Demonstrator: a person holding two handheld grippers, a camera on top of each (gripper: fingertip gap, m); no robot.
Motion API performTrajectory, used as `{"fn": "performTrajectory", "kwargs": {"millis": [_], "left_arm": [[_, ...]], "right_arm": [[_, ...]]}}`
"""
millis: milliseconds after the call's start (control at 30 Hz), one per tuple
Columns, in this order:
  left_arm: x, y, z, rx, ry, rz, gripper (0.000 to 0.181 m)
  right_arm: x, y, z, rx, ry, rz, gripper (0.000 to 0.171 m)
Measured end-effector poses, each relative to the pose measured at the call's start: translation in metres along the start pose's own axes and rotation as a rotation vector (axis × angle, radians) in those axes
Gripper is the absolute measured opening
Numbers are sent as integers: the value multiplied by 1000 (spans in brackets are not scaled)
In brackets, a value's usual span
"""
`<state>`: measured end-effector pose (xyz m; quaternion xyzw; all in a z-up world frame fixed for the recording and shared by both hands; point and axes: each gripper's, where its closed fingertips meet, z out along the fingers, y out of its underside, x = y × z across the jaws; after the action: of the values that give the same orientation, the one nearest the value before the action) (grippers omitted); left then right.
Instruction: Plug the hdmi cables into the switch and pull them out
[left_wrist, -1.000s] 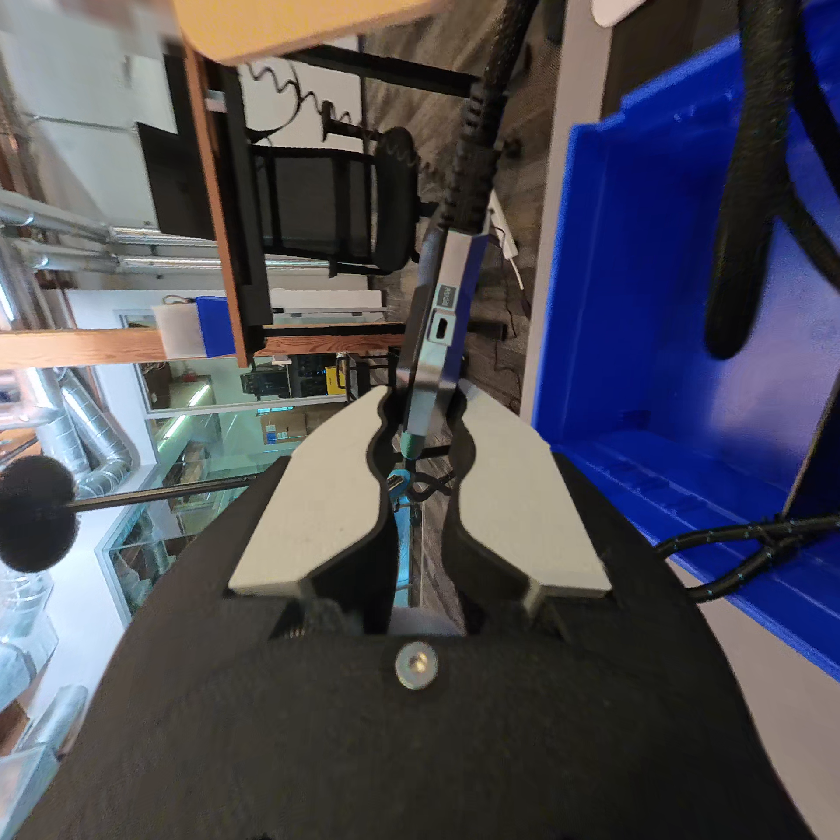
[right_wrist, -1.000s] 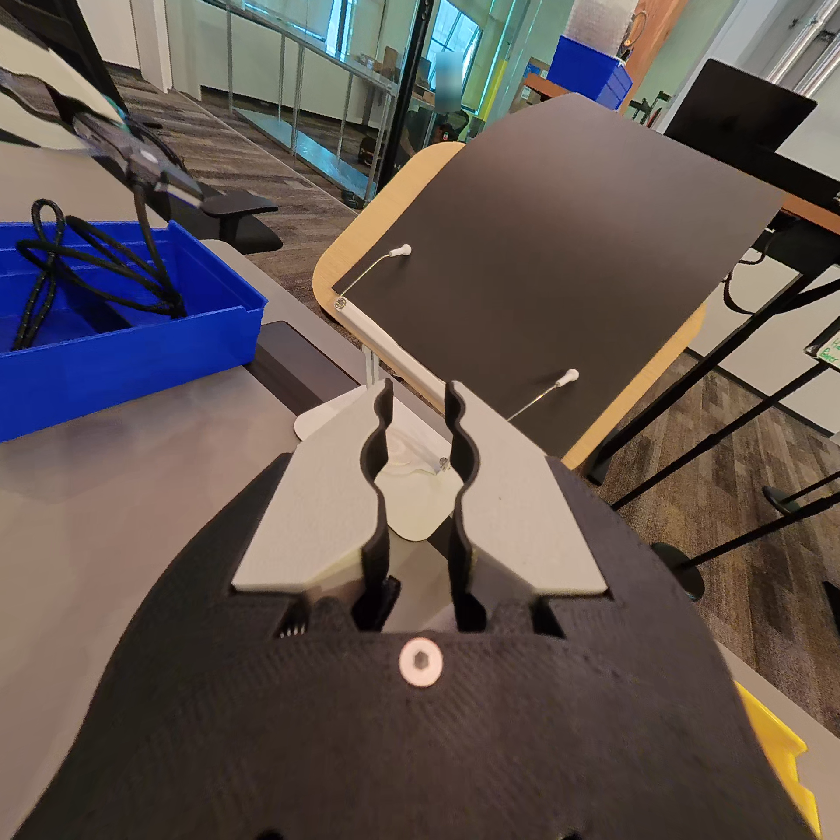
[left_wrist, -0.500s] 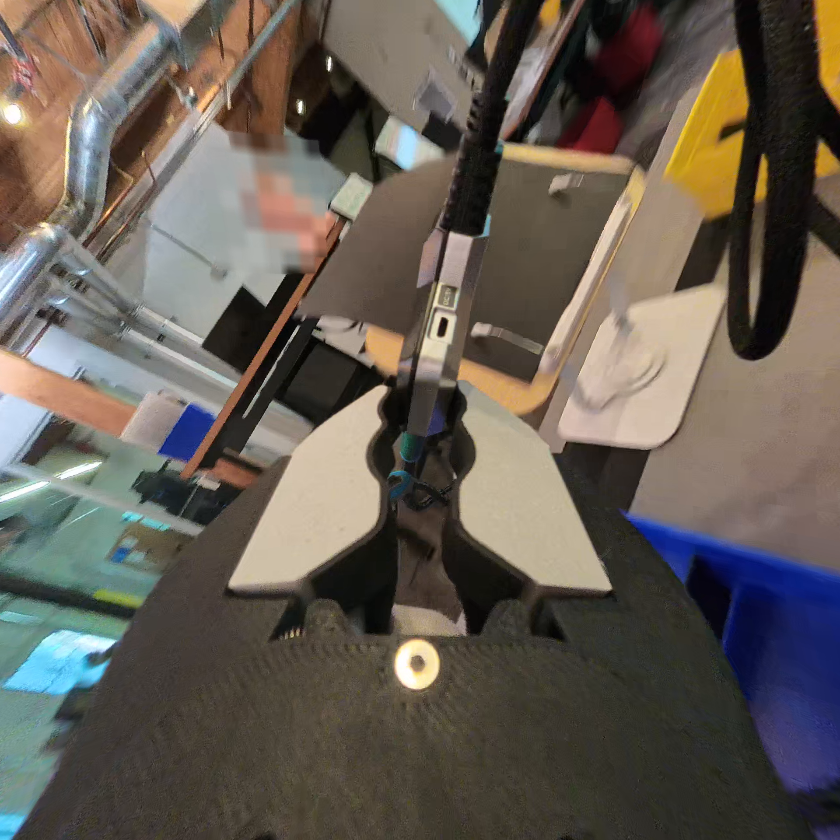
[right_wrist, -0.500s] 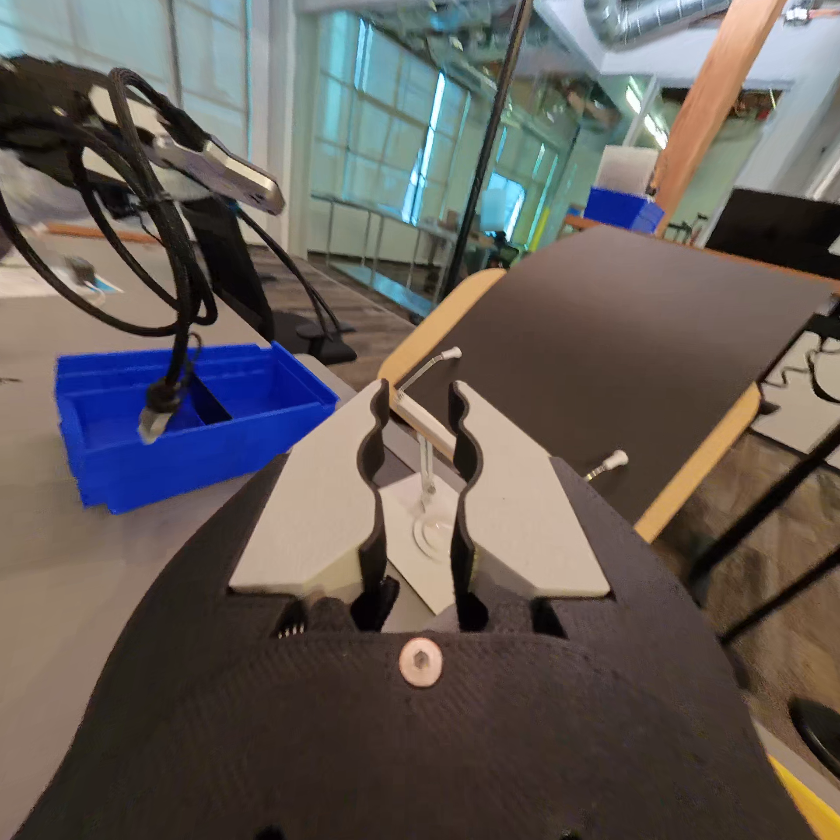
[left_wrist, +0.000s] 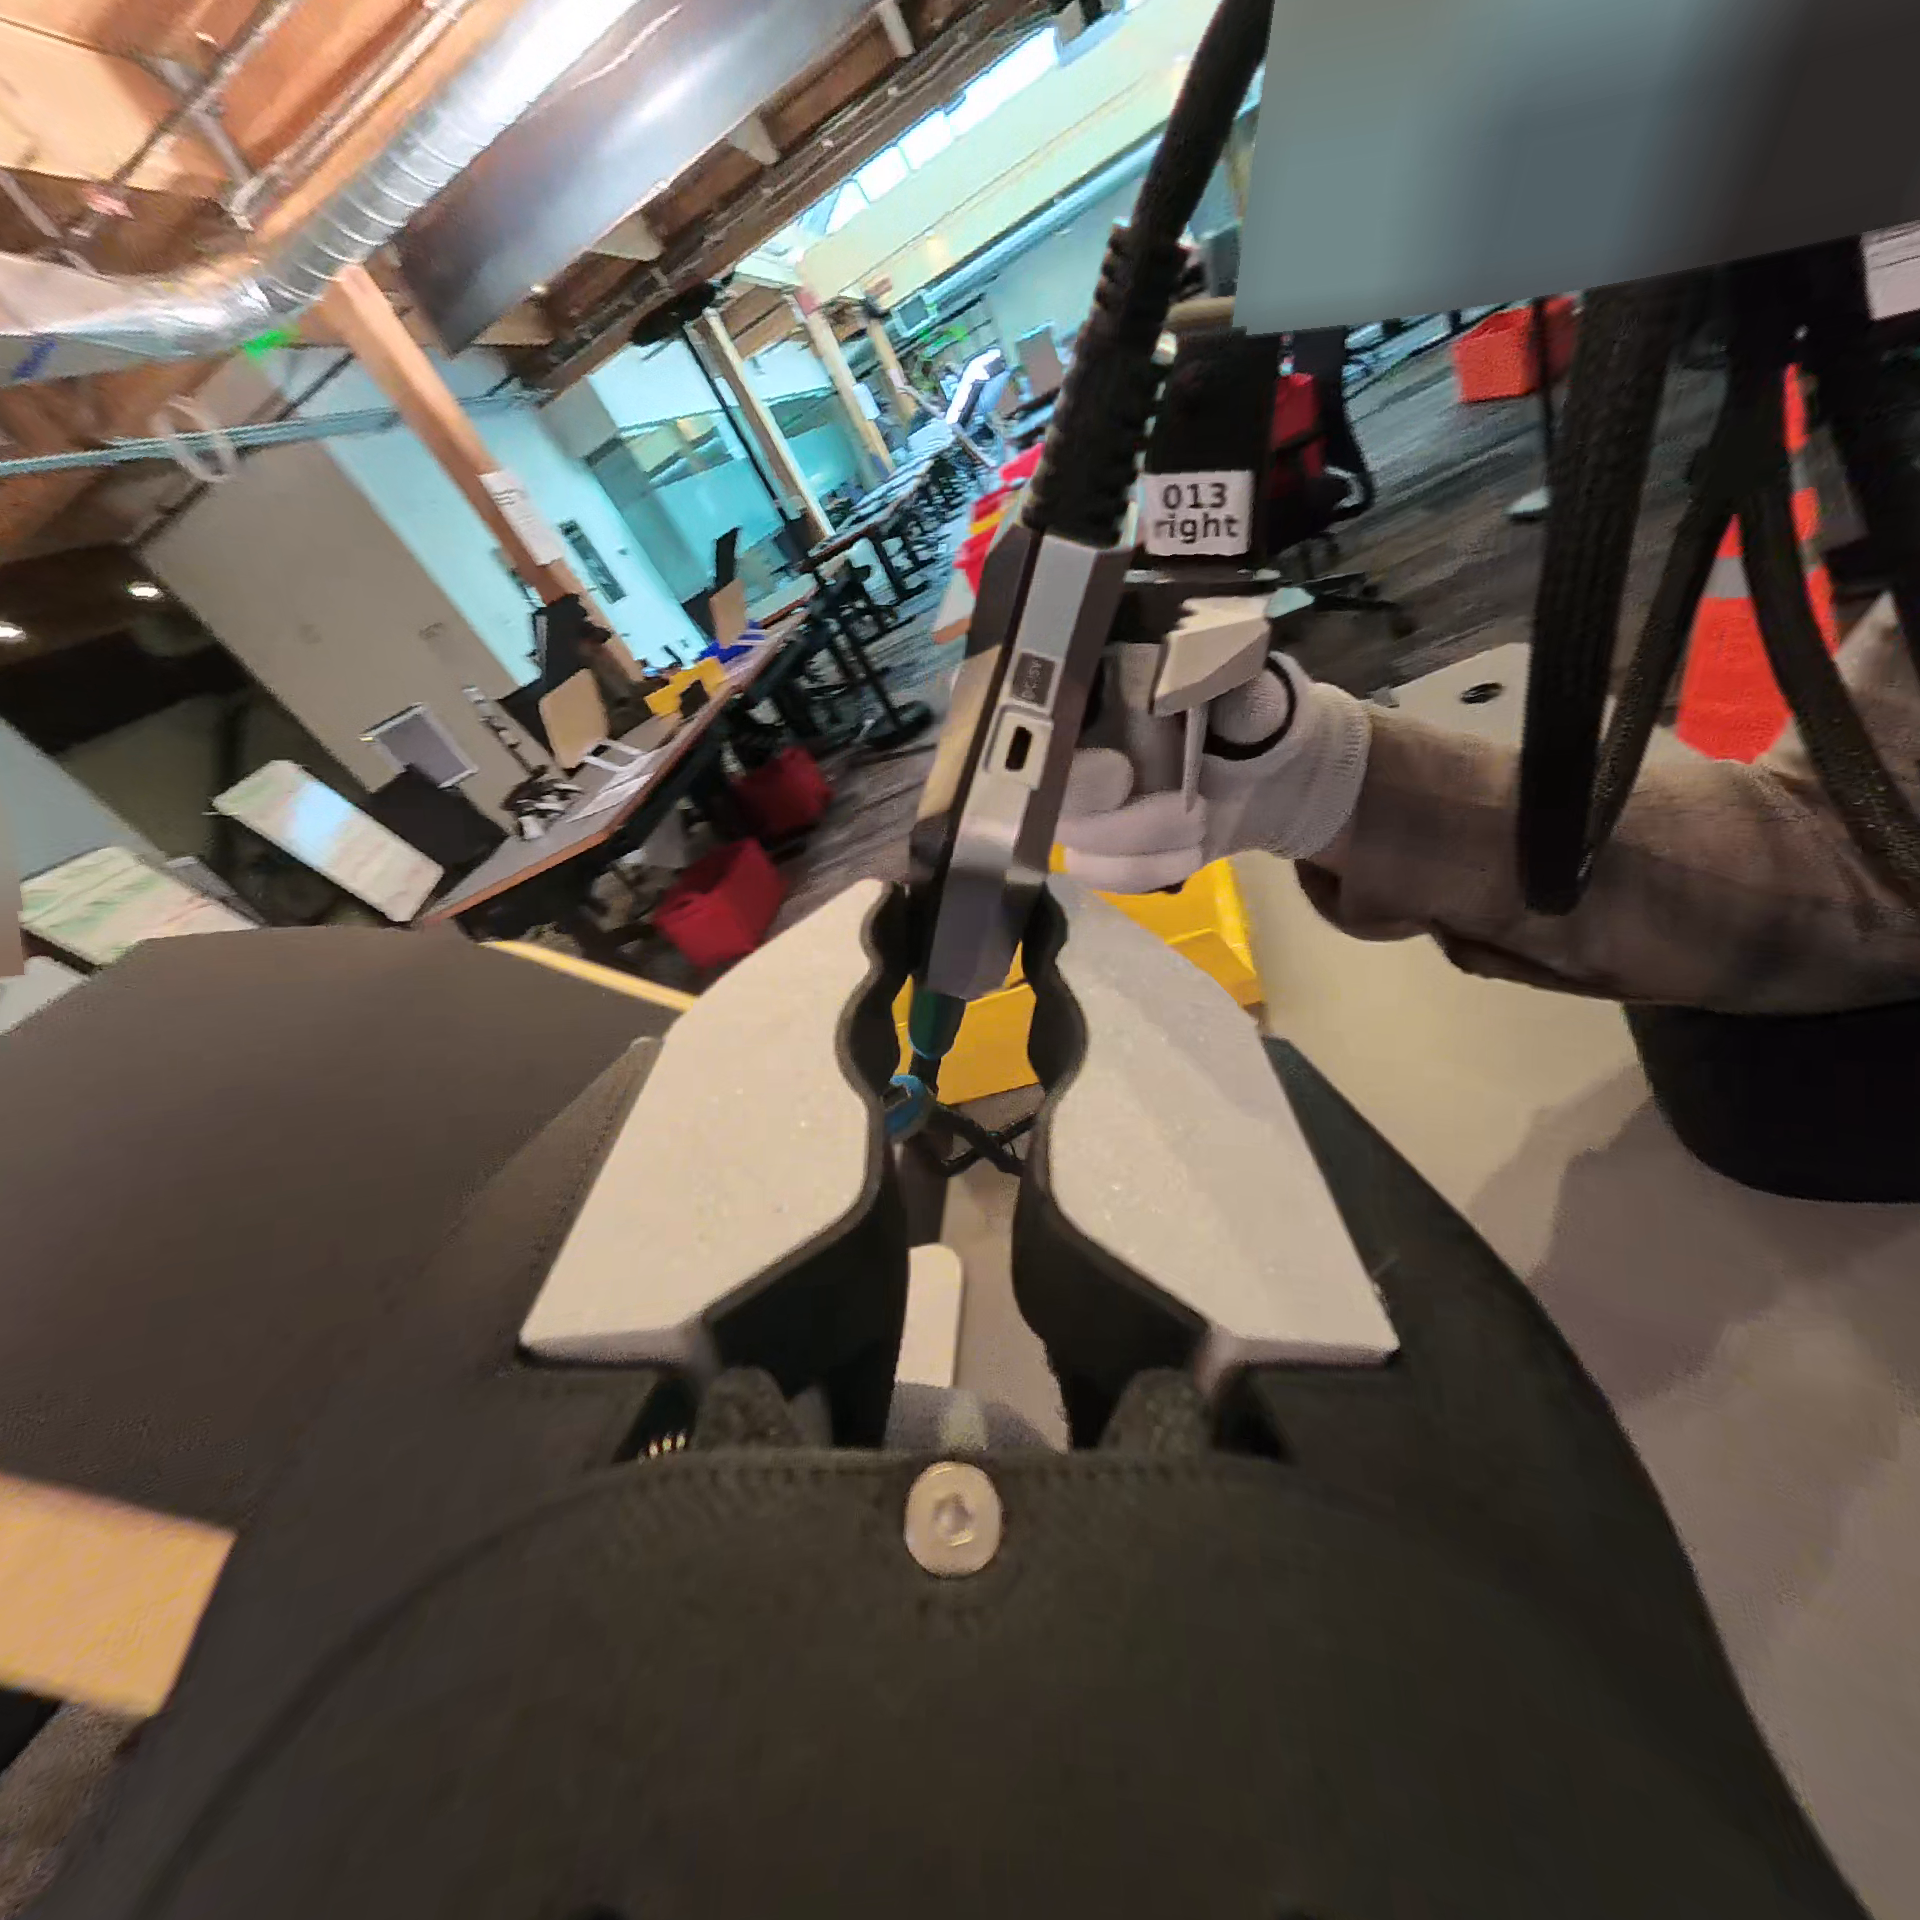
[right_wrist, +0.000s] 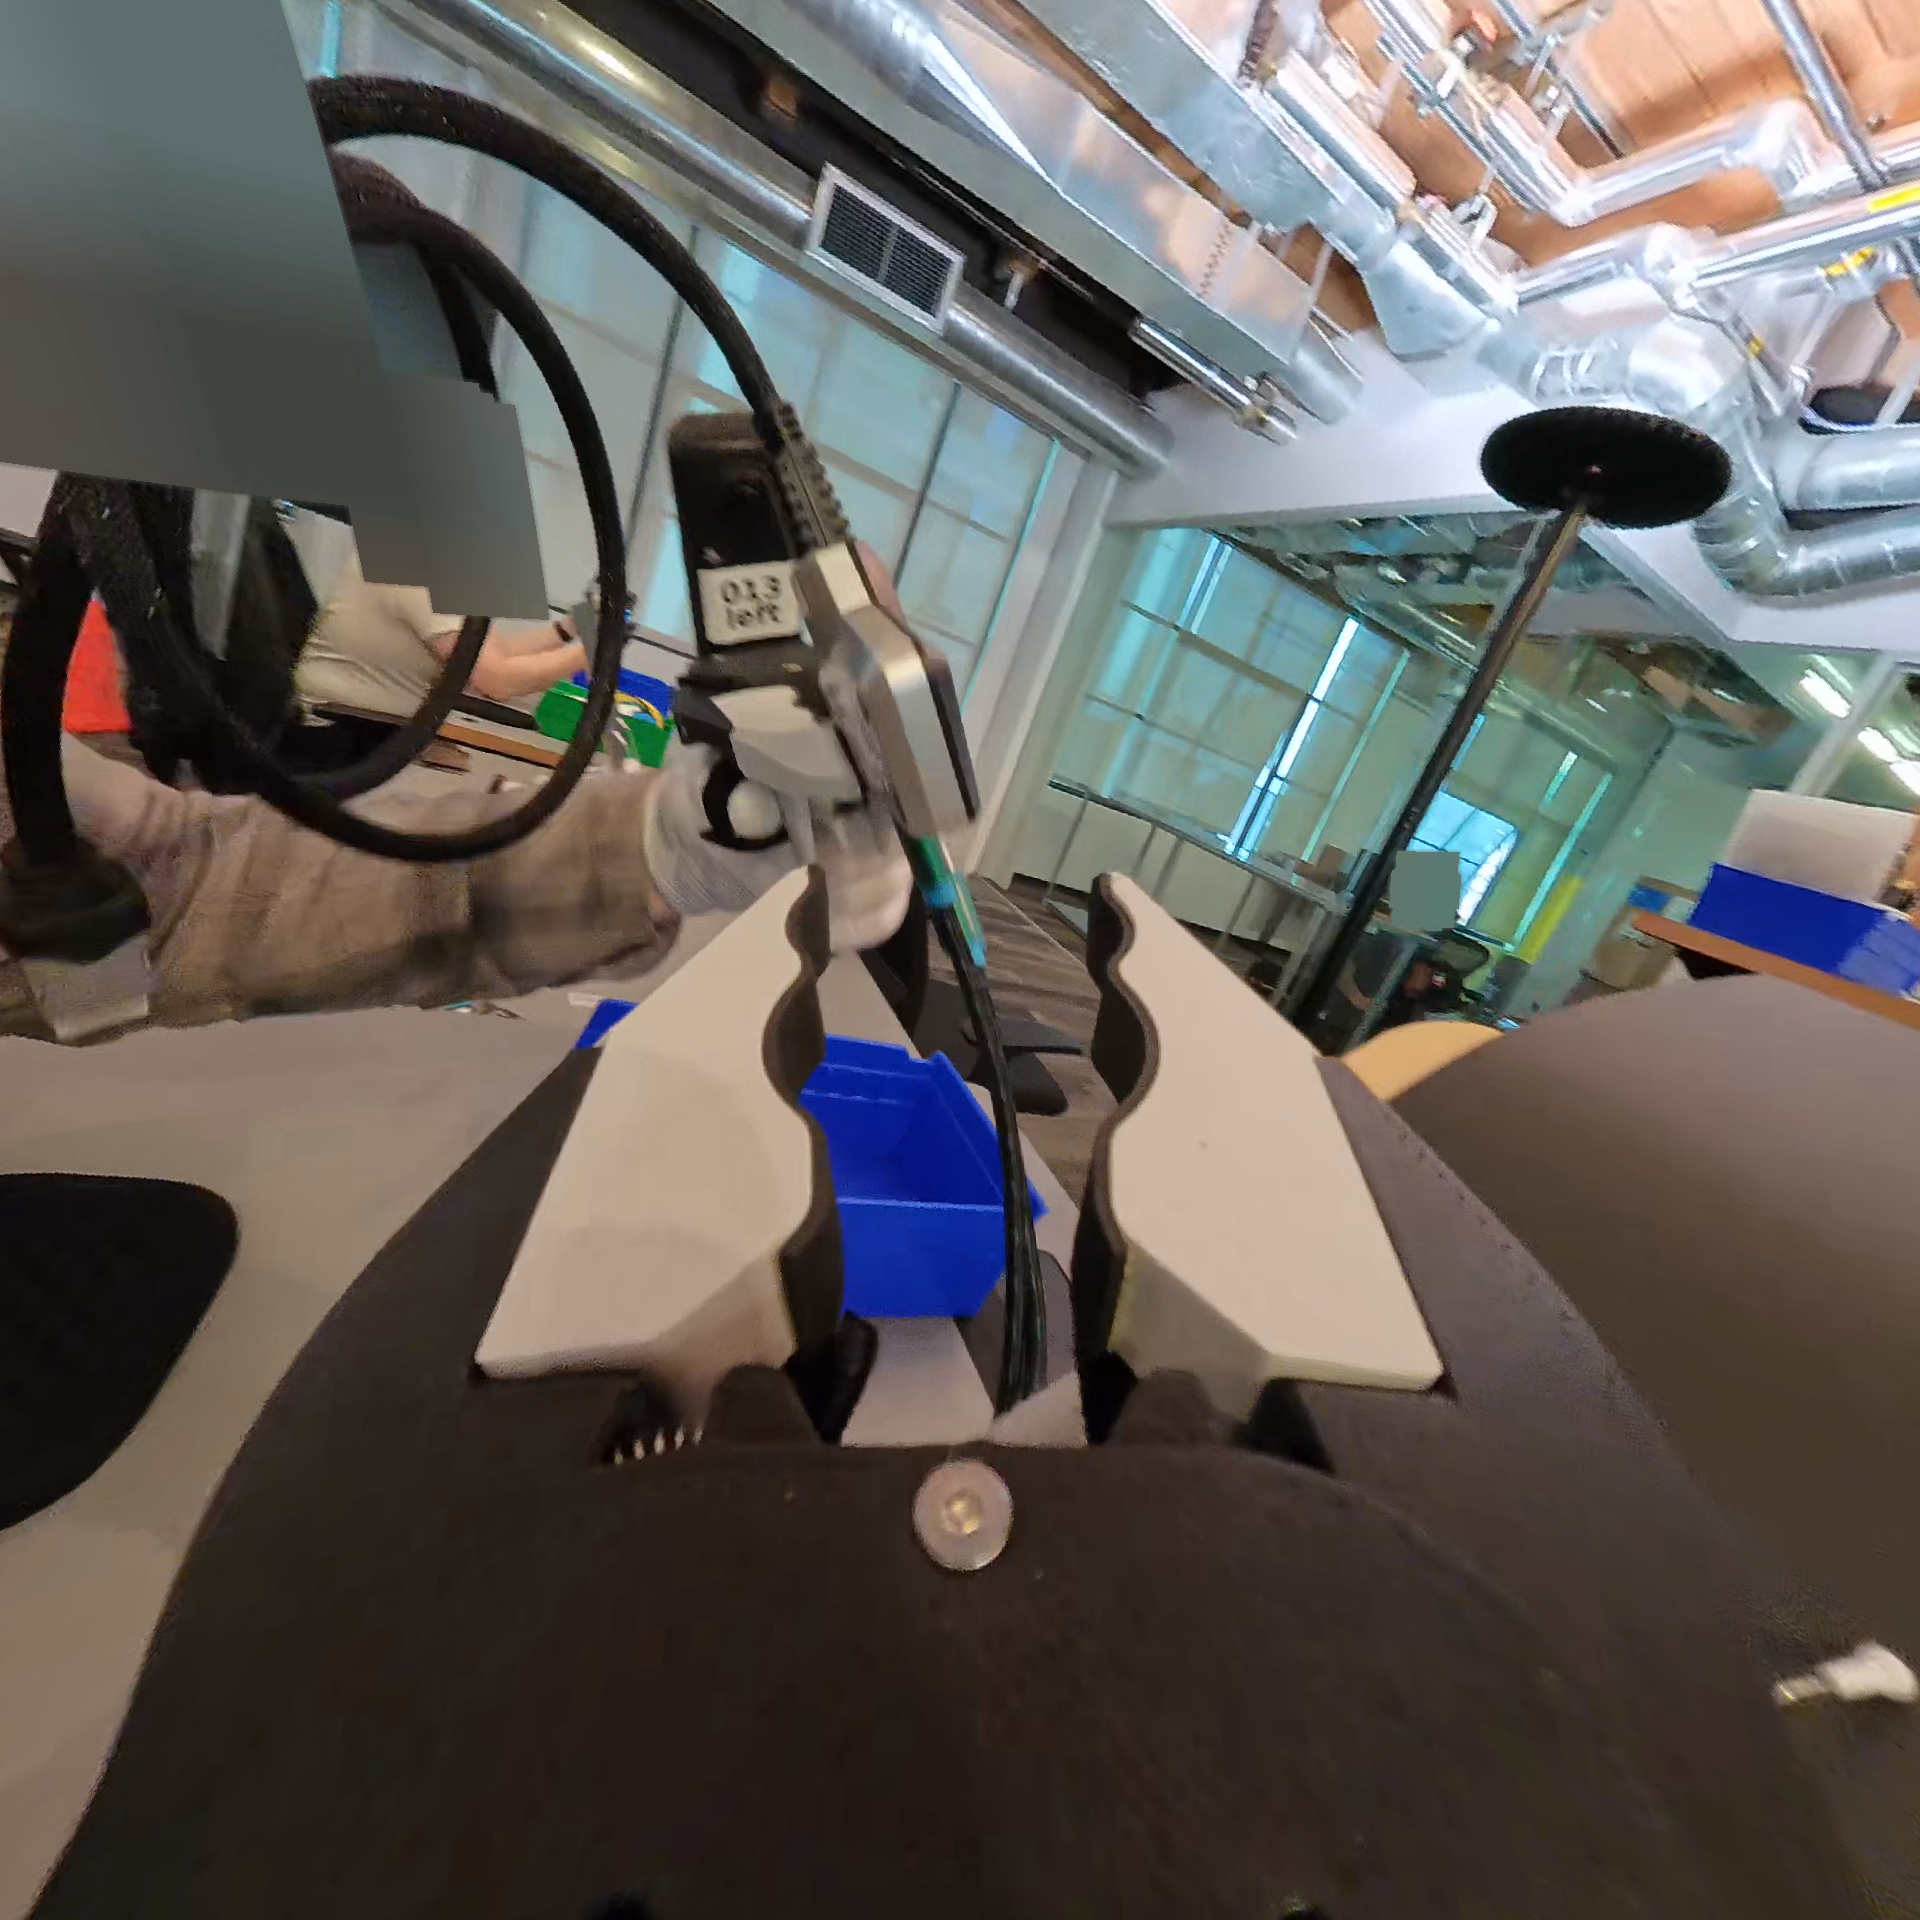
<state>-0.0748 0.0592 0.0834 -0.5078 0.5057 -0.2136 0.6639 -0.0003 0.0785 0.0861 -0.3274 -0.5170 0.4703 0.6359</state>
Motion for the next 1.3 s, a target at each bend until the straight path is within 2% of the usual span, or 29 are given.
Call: {"fn": "performTrajectory", "kwargs": {"millis": [133, 233, 400, 500, 600, 700, 800, 867, 967, 1033, 1100, 1200, 1233, 1300], "left_arm": [[18, 9, 29, 4, 81, -29, 22], [25, 14, 45, 10, 114, -48, 22], [20, 8, 54, 54, 130, -96, 23], [8, 12, 53, -13, 70, -99, 25], [-12, 12, 33, -79, -41, -100, 37], [-40, 4, -4, -122, -177, -110, 39], [-58, -18, -39, -175, -260, -100, 44], [-59, -38, -50, -230, -260, -79, 54], [-54, -53, -43, -397, -216, -26, 71], [-48, -48, -28, -568, -168, 18, 86], [-38, -32, -14, -746, -92, 31, 101], [-26, 12, -16, -1076, 23, 53, 117], [-24, 21, -18, -1135, 48, 43, 112], [-20, 35, -23, -1238, 80, 33, 87]], "right_arm": [[-9, 2, 10, 2, -34, 0, 40], [-17, 9, 12, -29, -72, -39, 21], [-13, 1, 8, -48, -9, -159, 19], [-7, 3, 9, -111, 73, -261, 18], [3, 9, 11, -195, 173, -389, 18], [17, 8, 10, -233, 294, -499, 19], [29, 11, 11, -296, 414, -645, 18], [35, 17, 13, -363, 483, -758, 18], [37, 25, 22, -428, 536, -876, 18], [33, 27, 31, -425, 543, -909, 18], [28, 28, 40, -416, 562, -926, 18], [21, 29, 51, -405, 576, -954, 18], [19, 31, 54, -416, 573, -967, 19], [17, 38, 58, -442, 566, -985, 19]]}}
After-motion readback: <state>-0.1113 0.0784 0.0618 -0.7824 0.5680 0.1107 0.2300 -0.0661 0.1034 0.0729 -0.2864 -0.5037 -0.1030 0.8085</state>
